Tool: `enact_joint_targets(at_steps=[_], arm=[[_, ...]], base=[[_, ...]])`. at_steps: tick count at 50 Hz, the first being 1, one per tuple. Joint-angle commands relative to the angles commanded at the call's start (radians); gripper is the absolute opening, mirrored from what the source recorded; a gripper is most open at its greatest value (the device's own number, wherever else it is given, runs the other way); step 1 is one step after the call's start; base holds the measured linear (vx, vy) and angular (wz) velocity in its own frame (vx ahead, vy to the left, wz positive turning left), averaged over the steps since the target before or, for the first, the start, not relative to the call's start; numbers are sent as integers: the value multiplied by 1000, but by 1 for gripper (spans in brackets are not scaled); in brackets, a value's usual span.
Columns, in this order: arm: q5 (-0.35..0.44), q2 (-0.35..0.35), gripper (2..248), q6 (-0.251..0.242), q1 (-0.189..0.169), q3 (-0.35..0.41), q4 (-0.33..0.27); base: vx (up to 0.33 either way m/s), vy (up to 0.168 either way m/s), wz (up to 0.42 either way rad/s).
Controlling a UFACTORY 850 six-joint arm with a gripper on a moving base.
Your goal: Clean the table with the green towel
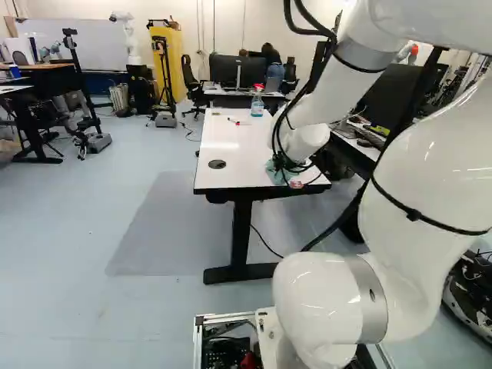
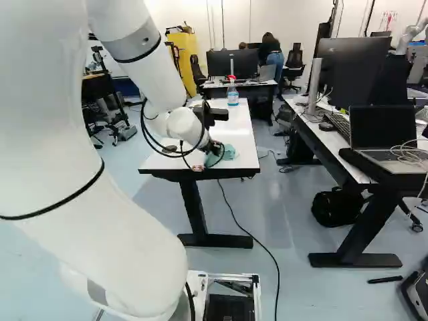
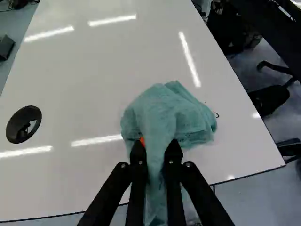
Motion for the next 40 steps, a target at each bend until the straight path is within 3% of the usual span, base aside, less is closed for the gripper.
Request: enact_joint_targets(at_steps=[20, 40], arm=[[0, -96, 45, 0, 0, -101, 0], [0, -144, 45, 0, -57, -154, 0]], base=[[0, 0, 0], [0, 0, 0]])
